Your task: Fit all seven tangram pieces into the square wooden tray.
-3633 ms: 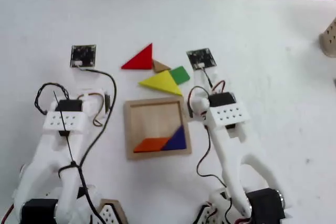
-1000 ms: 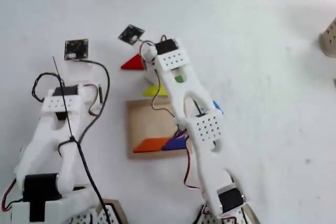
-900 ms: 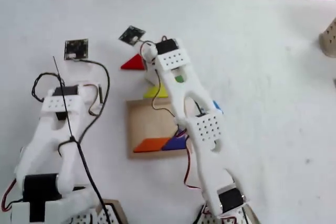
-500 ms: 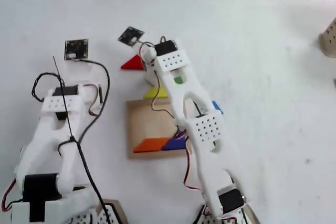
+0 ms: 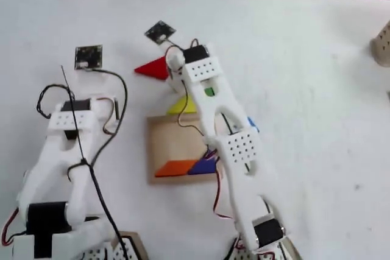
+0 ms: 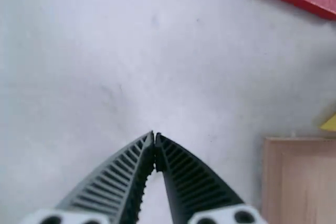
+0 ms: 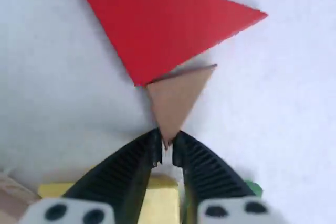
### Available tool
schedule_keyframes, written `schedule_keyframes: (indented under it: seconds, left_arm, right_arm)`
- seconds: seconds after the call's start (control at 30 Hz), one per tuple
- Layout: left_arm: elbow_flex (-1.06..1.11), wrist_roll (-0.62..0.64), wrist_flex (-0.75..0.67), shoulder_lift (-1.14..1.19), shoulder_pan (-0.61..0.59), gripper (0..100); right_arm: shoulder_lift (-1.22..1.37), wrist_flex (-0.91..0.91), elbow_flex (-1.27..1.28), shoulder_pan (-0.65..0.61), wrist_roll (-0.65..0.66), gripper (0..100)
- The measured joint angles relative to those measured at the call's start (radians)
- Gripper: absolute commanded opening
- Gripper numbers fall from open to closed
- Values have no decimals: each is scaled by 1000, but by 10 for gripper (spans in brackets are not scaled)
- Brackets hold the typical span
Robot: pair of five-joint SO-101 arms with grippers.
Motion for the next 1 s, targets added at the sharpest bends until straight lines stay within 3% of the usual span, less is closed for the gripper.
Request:
schedule_keyframes:
  seconds: [0.27,0.47,0.63,0.87,1.0]
  left_arm:
    - [0,0,0,0,0,23]
    - [0,0,0,0,0,23]
    - [0,0,0,0,0,23]
    - [0,0,0,0,0,23]
    - [0,0,0,0,0,23]
  right_arm:
    - [-21,60,0,9,-49,22]
    - [-87,74,2,-8,-272,172]
    - [-98,68,3,-38,-482,139]
    - [-98,-11,3,-68,-677,127]
    - [-98,-35,3,-75,-721,124]
